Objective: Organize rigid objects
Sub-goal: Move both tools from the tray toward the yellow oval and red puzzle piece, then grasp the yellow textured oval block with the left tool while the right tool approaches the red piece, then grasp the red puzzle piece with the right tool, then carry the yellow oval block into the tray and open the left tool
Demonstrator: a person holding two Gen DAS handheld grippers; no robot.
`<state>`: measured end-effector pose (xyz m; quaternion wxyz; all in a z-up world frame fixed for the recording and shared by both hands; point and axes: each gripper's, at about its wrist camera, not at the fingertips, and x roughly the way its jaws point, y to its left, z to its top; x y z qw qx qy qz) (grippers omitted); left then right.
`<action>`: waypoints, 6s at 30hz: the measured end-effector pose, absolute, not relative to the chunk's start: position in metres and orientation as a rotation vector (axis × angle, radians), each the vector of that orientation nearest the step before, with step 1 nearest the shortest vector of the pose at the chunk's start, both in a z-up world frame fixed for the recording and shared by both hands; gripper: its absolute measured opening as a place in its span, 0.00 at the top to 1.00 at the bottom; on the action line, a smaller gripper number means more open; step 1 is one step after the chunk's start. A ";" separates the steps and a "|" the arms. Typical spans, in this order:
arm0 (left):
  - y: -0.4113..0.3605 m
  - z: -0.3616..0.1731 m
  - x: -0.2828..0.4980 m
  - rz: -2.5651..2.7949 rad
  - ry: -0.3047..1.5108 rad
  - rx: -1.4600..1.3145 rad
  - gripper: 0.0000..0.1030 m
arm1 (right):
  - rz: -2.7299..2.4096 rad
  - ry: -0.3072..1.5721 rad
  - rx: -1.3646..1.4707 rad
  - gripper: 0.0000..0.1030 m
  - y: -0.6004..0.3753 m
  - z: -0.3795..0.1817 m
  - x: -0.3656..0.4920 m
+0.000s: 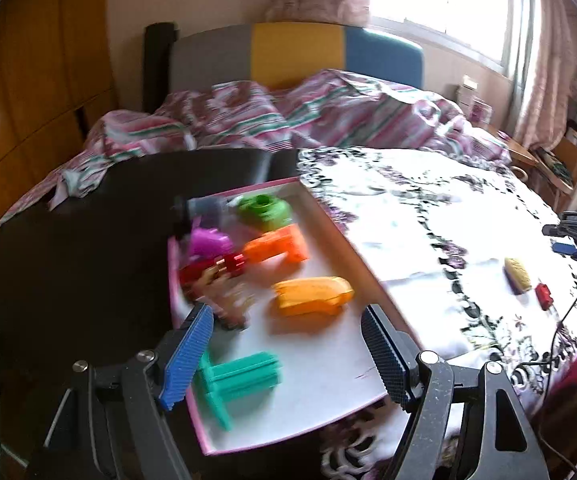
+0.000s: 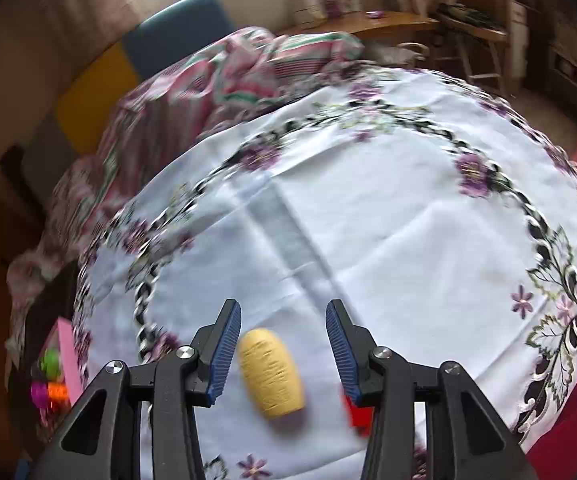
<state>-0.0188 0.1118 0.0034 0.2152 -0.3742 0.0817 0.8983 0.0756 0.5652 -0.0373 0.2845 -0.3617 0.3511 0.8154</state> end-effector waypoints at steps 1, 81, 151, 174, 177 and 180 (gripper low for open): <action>0.119 0.004 -0.019 2.477 0.239 -1.032 0.25 | 2.148 1.033 -0.936 0.57 0.574 -0.042 0.083; 0.328 -0.082 -0.006 1.806 0.319 -1.240 0.55 | 1.958 0.499 -1.786 0.69 0.546 -0.094 0.043; 0.151 -0.019 -0.025 2.304 0.115 -1.128 0.57 | 2.214 0.462 -1.589 0.69 0.510 -0.105 -0.005; 0.121 -0.061 -0.045 2.228 0.013 -1.268 0.57 | 2.216 0.422 -1.590 0.69 0.507 -0.103 -0.015; 0.123 -0.072 -0.047 2.220 0.030 -1.304 0.56 | 2.216 0.421 -1.591 0.69 0.508 -0.103 -0.016; 0.121 -0.073 -0.045 2.224 0.040 -1.299 0.55 | 2.217 0.423 -1.591 0.69 0.507 -0.103 -0.020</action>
